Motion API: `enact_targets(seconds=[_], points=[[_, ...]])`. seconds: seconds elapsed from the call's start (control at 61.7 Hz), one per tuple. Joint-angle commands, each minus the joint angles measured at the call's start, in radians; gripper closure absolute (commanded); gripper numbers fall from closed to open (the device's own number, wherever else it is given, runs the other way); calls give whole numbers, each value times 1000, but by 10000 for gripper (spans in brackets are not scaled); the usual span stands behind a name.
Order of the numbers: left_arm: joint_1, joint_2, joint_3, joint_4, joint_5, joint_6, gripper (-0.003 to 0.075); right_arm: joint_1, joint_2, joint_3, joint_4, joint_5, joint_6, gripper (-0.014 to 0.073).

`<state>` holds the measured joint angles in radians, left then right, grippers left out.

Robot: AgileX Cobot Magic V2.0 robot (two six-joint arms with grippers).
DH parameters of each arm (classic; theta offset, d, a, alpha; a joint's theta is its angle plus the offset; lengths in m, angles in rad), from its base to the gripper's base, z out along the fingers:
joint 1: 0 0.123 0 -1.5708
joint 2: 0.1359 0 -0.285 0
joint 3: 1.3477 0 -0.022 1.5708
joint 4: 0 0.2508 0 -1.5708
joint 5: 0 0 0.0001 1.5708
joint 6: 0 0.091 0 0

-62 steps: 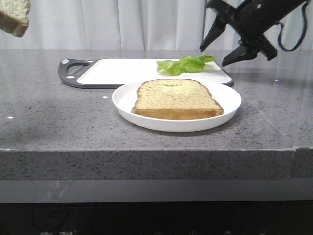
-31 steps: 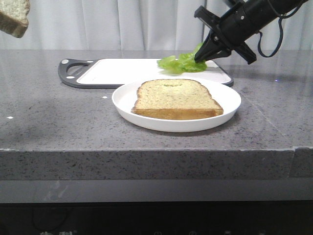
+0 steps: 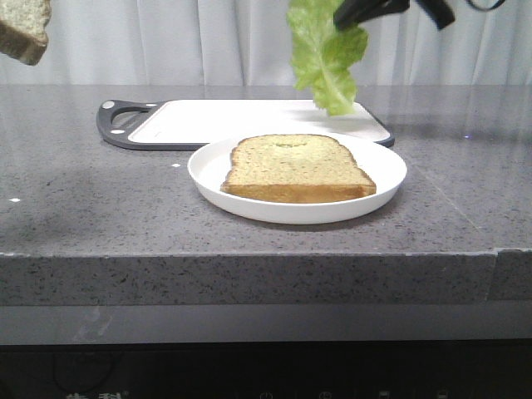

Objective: Left arm grabs bread, right arm adds lettuce
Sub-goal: 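Grasp the lettuce leaf with the right gripper and lift it, then carry the lettuce over the plate and lay it on the bread slice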

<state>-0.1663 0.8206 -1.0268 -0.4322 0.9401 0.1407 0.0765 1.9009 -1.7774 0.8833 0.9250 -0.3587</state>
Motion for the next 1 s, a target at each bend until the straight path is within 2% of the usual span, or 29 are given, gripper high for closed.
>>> enact_targets(seconds=[0.0,0.194,0.324,0.632,0.778,0.988], points=[[2,-4,-27,-28,-66,0,741,-2,-143,64,103,-2,-86,711],[2,-4,-27,-28,-66,0,741,-2,-328,317,316,17,-286,711],[2,-4,-27,-28,-66,0,741,-2,-419,477,443,87,-384,711],[2,-4,-27,-27,-66,0,741,-1,-473,779,620,201,-524,711],[2,-4,-27,-27,-66,0,741,-1,-448,852,676,189,-565,711],[2,-2,-27,-20,-66,0,741,-1,-371,855,794,189,-618,711]])
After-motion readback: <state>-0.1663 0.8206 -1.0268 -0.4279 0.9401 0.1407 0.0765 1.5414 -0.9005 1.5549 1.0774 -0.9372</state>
